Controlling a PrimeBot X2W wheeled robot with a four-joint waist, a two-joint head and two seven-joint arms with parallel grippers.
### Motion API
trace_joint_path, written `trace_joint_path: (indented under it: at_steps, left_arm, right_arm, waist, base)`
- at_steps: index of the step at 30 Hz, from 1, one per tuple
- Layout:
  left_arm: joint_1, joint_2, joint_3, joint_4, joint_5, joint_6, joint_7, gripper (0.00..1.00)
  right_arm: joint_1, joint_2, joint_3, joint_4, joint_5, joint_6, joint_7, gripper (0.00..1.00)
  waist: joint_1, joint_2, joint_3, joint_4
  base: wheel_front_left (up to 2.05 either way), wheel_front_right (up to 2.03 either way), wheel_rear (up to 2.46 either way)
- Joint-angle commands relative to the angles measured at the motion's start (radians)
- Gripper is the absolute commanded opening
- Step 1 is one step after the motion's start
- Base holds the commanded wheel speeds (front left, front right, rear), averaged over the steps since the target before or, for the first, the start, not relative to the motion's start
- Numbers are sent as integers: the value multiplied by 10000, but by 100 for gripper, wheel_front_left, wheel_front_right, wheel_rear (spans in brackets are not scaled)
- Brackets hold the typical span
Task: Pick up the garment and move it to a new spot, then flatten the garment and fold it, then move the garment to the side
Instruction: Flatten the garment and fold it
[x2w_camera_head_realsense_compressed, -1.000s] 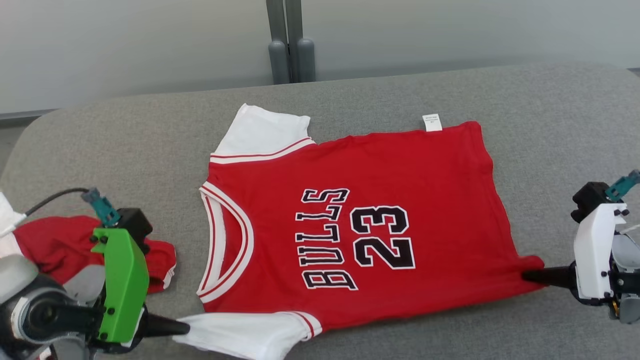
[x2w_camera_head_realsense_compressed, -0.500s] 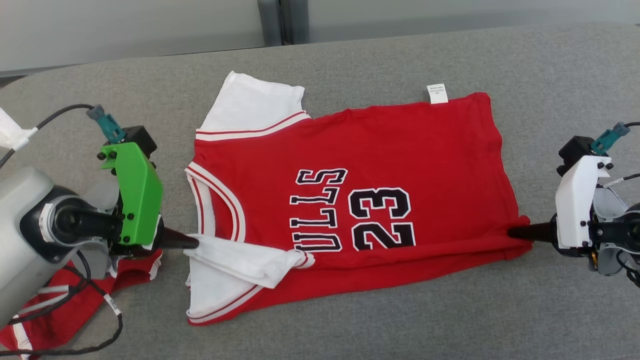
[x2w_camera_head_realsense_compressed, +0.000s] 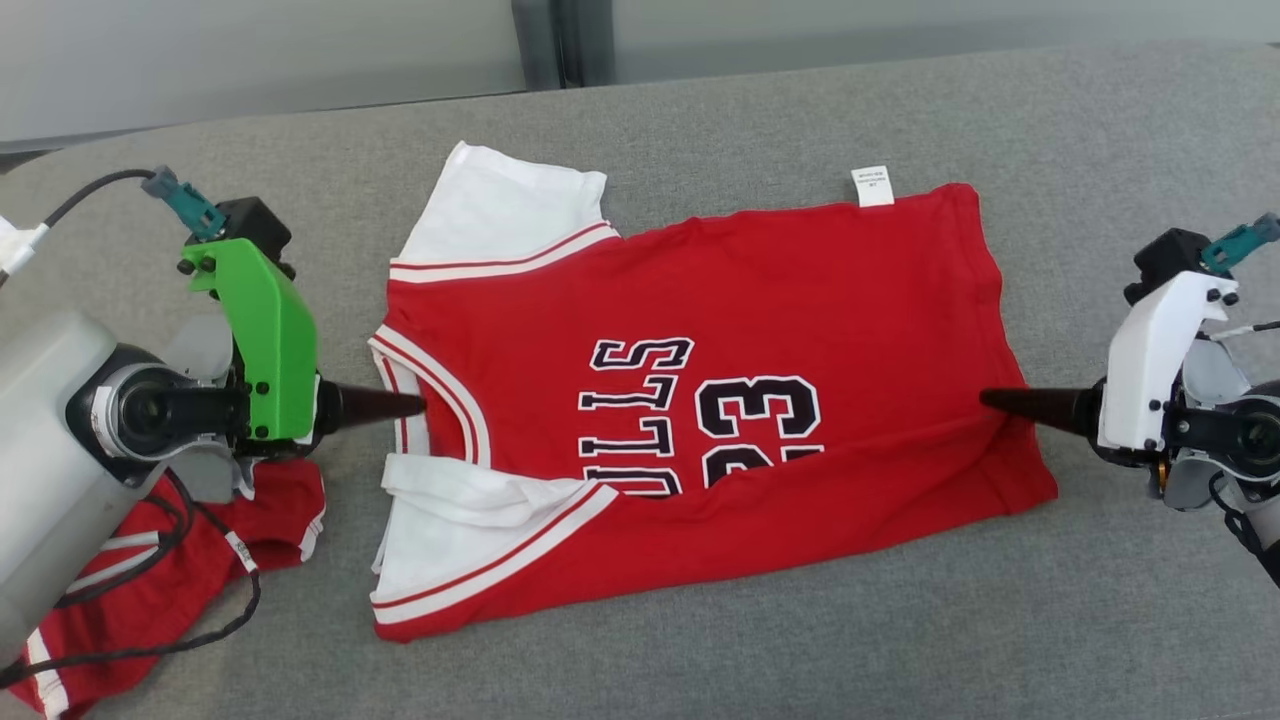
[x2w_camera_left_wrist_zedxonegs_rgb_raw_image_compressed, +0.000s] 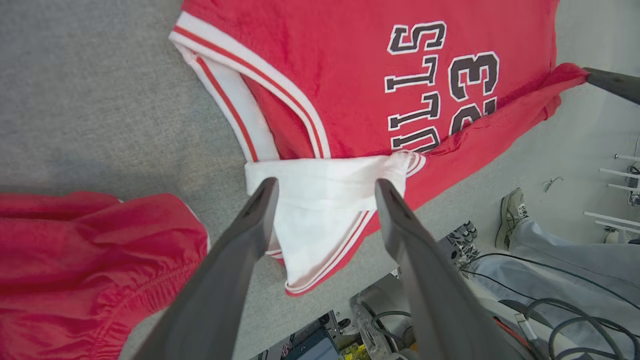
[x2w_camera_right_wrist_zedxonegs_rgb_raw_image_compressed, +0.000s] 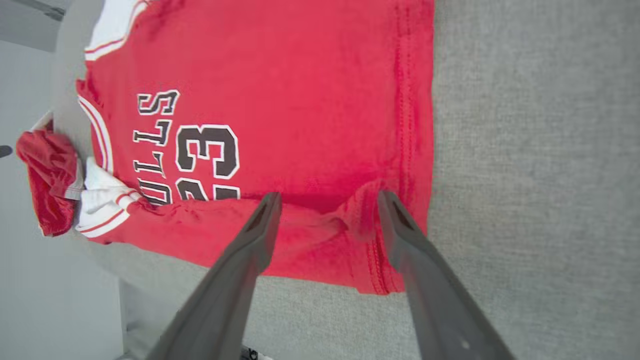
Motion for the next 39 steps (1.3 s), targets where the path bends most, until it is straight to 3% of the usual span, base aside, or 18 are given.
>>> trace_joint_path:
  at_steps: [1, 6, 11, 13, 16, 21, 26, 31, 35, 39]
  left_arm:
    - [124, -29, 129, -1, 242, -238, -386, 100]
    - [346, 15, 430, -170, 1426, -807, -2724, 100]
    - [980, 300, 618, -647, 2584, -722, -5082, 100]
    - [1346, 423, 742, -925, 3045, -406, -6171, 100]
    - [1887, 854, 735, -1362, 4102, 420, -7711, 100]
    - [3247, 1181, 1389, -2289, 4260, 1825, -10168, 100]
    - [4972, 1221, 2429, -3299, 4655, 3076, -10999, 100]
    - [7175, 66, 5035, -4288, 6412, 3567, -10995, 100]
    - [8779, -1229, 6597, -4637, 8291, 3279, -11000, 100]
    - [9986, -2611, 7855, -4475, 9893, 2570, -11001, 100]
  right_arm:
    - [171, 68, -239, -177, -134, 5, -410, 100]
    - [872, 303, -1140, -1146, -393, 5, -2342, 100]
    - [1984, 481, -1663, -2425, -788, 7, -4427, 100]
    - [2468, 520, -1874, -2829, -1089, 7, -5356, 100]
    - [3174, 834, -2249, -3217, -1885, 13, -6982, 100]
    - [4105, 1658, -2794, -3687, -3157, 7, -9282, 100]
    - [5063, 2350, -3140, -3400, -4212, 7, -10867, 100]
    - [5719, 2683, -3280, -3119, -4730, 5, -11518, 100]
    - [5987, 2822, -3100, -2842, -5097, 5, -11685, 100]
    - [6169, 2934, -2982, -2471, -5402, 5, -11748, 100]
  waist:
    - [0, 0, -350, 164]
    - [0, 0, -904, 369]
    - [0, 0, -1346, 522]
    - [0, 0, -1472, 549]
    - [0, 0, -1604, 562]
    - [0, 0, -1691, 550]
    - [0, 0, -1689, 566]
    - [0, 0, -1659, 624]
    - [0, 0, -1636, 622]
    - [0, 0, -1668, 611]
  base:
    - [0, 0, 0]
    - [0, 0, 0]
    - [0, 0, 0]
    - [0, 0, 0]
    - [0, 0, 0]
    - [0, 0, 0]
    - [0, 0, 0]
    - [0, 0, 0]
    - [0, 0, 0]
    - [0, 0, 0]
